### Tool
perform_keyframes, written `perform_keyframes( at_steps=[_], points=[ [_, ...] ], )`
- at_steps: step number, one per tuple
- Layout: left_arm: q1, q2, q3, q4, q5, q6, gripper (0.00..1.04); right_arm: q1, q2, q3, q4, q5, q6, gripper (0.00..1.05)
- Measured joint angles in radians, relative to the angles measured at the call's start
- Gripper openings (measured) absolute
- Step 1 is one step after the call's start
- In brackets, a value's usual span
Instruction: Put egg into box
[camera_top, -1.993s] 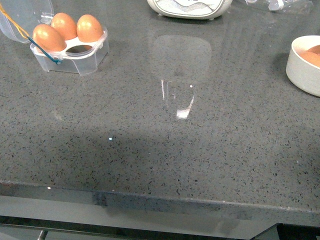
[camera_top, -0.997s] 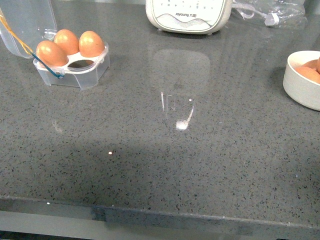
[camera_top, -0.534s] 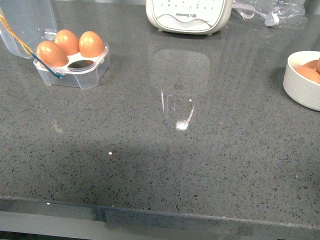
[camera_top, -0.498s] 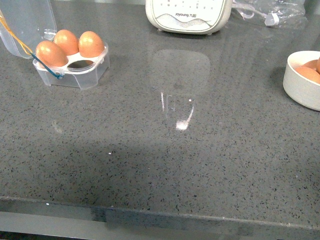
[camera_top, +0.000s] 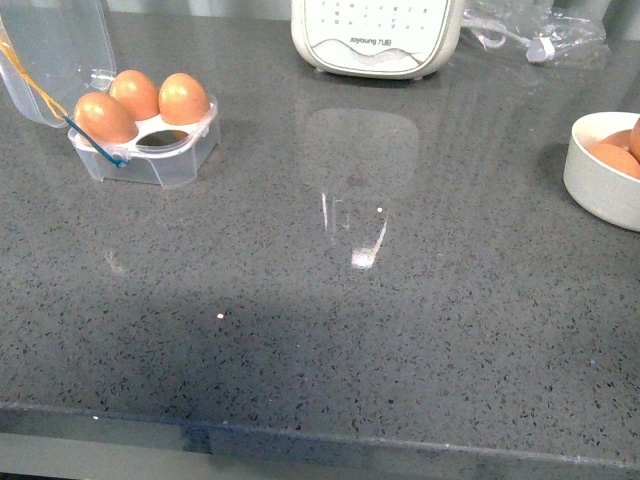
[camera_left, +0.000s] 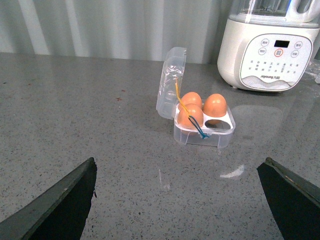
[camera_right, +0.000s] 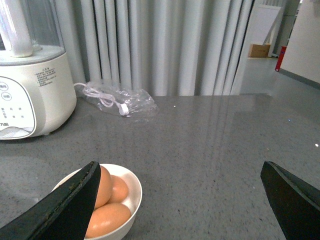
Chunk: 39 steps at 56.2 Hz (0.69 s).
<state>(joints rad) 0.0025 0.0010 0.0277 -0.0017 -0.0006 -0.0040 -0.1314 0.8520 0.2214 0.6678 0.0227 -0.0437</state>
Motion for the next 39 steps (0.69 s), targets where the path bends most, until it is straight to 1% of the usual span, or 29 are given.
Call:
perform_keyframes(
  at_steps=[2, 8, 16, 27, 30, 35, 39],
  points=[
    [0.0, 0.0, 0.0, 0.0, 0.0, 0.0, 0.98, -0.014, 0.097, 0.037, 0.043, -0.021, -0.023, 0.97],
    [0.0, 0.0, 0.0, 0.0, 0.0, 0.0, 0.98, -0.038, 0.283, 0.124, 0.054, -0.077, -0.034, 0.97],
    [0.0, 0.0, 0.0, 0.0, 0.0, 0.0, 0.98, -0.046, 0.473, 0.294, -0.033, -0.176, -0.02, 0.97],
    [0.0, 0.0, 0.0, 0.0, 0.0, 0.0, 0.98, -0.03, 0.56, 0.429, -0.135, -0.27, -0.013, 0.97],
    [0.0, 0.0, 0.0, 0.0, 0.0, 0.0, 0.98, -0.024, 0.581, 0.461, -0.179, -0.314, -0.011, 0.97],
    [0.0, 0.0, 0.0, 0.0, 0.0, 0.0, 0.98, -0.015, 0.602, 0.486, -0.219, -0.335, -0.011, 0.97],
    [0.0, 0.0, 0.0, 0.0, 0.0, 0.0, 0.98, -0.011, 0.618, 0.502, -0.253, -0.373, -0.011, 0.97]
  ],
)
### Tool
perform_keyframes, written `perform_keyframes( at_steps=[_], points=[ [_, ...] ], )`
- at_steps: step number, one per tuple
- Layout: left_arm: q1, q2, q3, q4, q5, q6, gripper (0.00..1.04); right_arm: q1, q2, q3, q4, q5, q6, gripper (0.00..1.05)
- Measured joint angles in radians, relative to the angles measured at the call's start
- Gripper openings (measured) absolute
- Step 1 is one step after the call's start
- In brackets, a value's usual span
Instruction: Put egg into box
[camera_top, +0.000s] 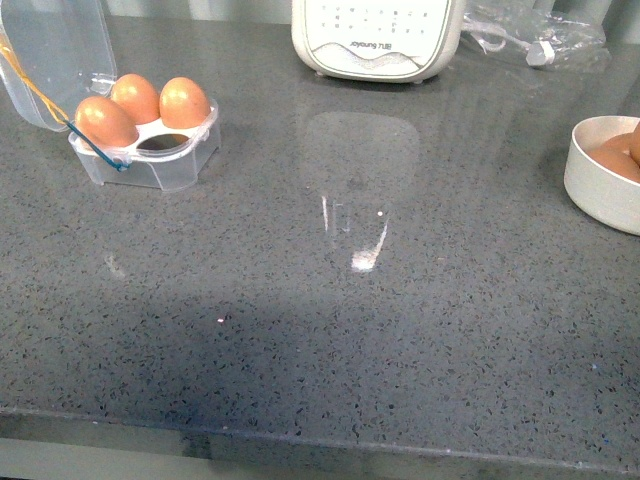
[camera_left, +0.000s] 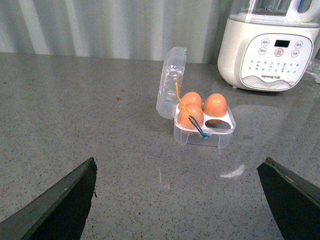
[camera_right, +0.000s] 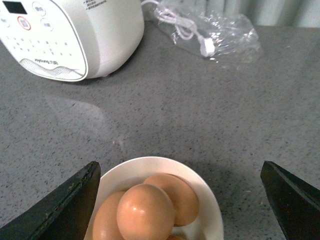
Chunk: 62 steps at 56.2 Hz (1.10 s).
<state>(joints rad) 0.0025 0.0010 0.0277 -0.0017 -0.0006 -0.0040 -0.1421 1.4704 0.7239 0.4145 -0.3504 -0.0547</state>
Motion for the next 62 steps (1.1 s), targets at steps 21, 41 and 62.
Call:
perform_keyframes(
  at_steps=[21, 41, 62],
  points=[
    [0.0, 0.0, 0.0, 0.0, 0.0, 0.0, 0.98, 0.006, 0.088, 0.057, -0.065, -0.067, -0.009, 0.97],
    [0.0, 0.0, 0.0, 0.0, 0.0, 0.0, 0.98, 0.028, 0.127, 0.054, -0.1, -0.063, -0.063, 0.97],
    [0.0, 0.0, 0.0, 0.0, 0.0, 0.0, 0.98, 0.031, 0.156, 0.039, -0.118, -0.062, -0.084, 0.97]
  ],
)
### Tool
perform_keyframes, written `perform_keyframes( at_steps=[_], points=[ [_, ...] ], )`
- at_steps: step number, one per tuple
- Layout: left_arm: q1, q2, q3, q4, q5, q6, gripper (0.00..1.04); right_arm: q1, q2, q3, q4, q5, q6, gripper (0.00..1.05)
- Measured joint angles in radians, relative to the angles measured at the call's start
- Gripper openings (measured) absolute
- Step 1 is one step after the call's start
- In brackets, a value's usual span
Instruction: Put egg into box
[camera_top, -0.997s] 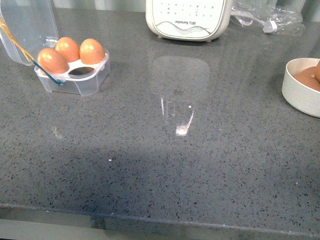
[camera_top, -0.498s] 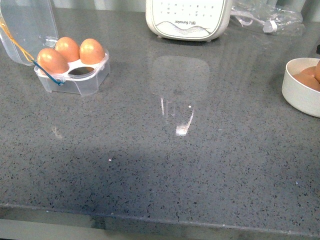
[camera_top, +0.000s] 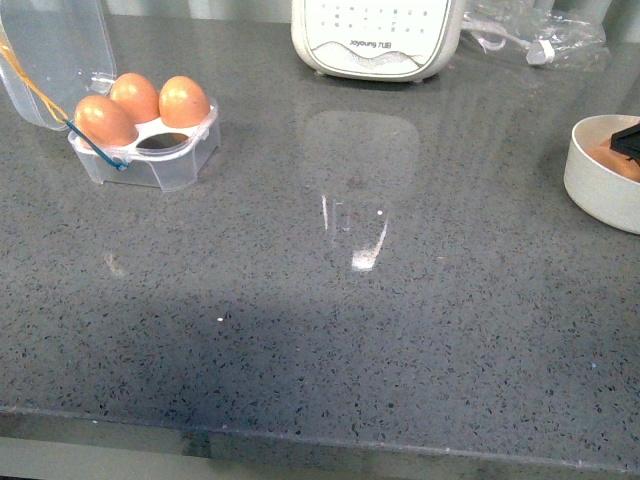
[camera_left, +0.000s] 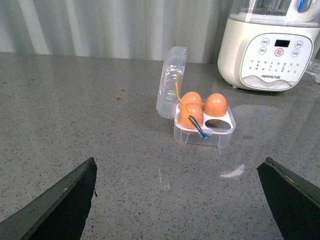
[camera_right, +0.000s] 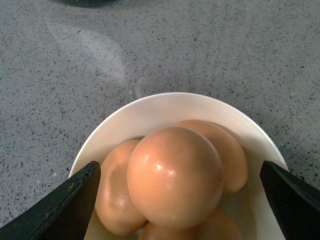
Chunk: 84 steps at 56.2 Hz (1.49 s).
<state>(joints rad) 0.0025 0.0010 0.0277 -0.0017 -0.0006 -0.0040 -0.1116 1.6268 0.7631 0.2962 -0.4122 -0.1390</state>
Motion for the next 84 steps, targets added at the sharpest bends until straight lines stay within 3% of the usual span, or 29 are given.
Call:
perform_keyframes(
  at_steps=[3, 13, 20, 23, 50, 60, 67, 84],
  points=[
    [0.0, 0.0, 0.0, 0.0, 0.0, 0.0, 0.98, 0.0, 0.0, -0.001, 0.001, -0.001, 0.0, 0.97],
    [0.0, 0.0, 0.0, 0.0, 0.0, 0.0, 0.98, 0.0, 0.0, -0.005, 0.006, 0.0, -0.001, 0.62],
    [0.0, 0.0, 0.0, 0.0, 0.0, 0.0, 0.98, 0.002, 0.0, -0.005, 0.009, -0.009, -0.002, 0.45],
    [0.0, 0.0, 0.0, 0.0, 0.0, 0.0, 0.98, 0.004, 0.0, -0.006, 0.009, -0.009, -0.004, 0.43],
    [0.0, 0.0, 0.0, 0.0, 0.0, 0.0, 0.98, 0.035, -0.101, -0.016, 0.009, 0.019, -0.035, 0.42],
    [0.0, 0.0, 0.0, 0.0, 0.0, 0.0, 0.98, 0.07, -0.146, 0.002, -0.003, -0.024, -0.059, 0.42],
    [0.0, 0.0, 0.0, 0.0, 0.0, 0.0, 0.98, 0.092, -0.154, 0.014, -0.011, -0.107, -0.072, 0.42],
    [0.0, 0.0, 0.0, 0.0, 0.0, 0.0, 0.98, 0.091, -0.222, 0.002, 0.02, -0.509, -0.102, 0.42]
  ],
)
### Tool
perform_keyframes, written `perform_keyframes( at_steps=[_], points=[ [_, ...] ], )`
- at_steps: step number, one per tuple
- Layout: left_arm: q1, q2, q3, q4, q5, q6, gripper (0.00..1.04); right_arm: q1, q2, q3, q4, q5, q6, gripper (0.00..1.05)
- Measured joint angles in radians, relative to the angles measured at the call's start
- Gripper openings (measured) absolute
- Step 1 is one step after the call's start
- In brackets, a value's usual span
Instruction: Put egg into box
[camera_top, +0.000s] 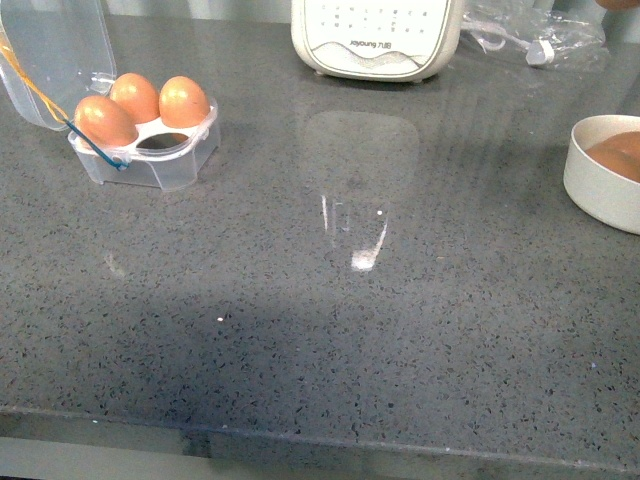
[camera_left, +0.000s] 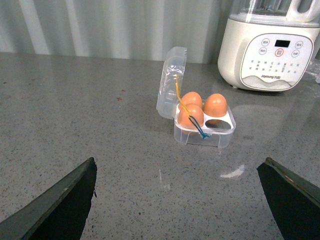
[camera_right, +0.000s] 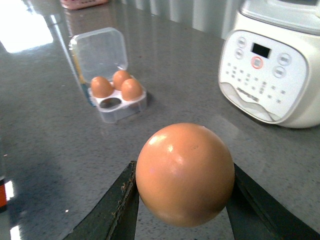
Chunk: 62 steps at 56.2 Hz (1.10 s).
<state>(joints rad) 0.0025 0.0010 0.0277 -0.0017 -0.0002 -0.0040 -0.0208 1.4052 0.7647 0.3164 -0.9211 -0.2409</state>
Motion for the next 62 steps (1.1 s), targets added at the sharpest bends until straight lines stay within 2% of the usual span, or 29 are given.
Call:
perform_keyframes(
  at_steps=[7, 21, 31, 41, 46, 62],
  points=[
    [0.0, 0.0, 0.0, 0.0, 0.0, 0.0, 0.98, 0.0, -0.006, 0.006, -0.09, -0.044, -0.085, 0.42],
    [0.0, 0.0, 0.0, 0.0, 0.0, 0.0, 0.98, 0.047, 0.11, 0.126, -0.097, 0.01, -0.097, 0.42],
    [0.0, 0.0, 0.0, 0.0, 0.0, 0.0, 0.98, 0.151, 0.317, 0.317, -0.018, 0.146, 0.005, 0.42],
    [0.0, 0.0, 0.0, 0.0, 0.0, 0.0, 0.98, 0.24, 0.452, 0.466, 0.031, 0.231, 0.115, 0.42],
    [0.0, 0.0, 0.0, 0.0, 0.0, 0.0, 0.98, 0.317, 0.542, 0.564, 0.038, 0.3, 0.171, 0.42],
    [0.0, 0.0, 0.0, 0.0, 0.0, 0.0, 0.98, 0.484, 0.65, 0.642, 0.04, 0.299, 0.222, 0.42]
  ],
)
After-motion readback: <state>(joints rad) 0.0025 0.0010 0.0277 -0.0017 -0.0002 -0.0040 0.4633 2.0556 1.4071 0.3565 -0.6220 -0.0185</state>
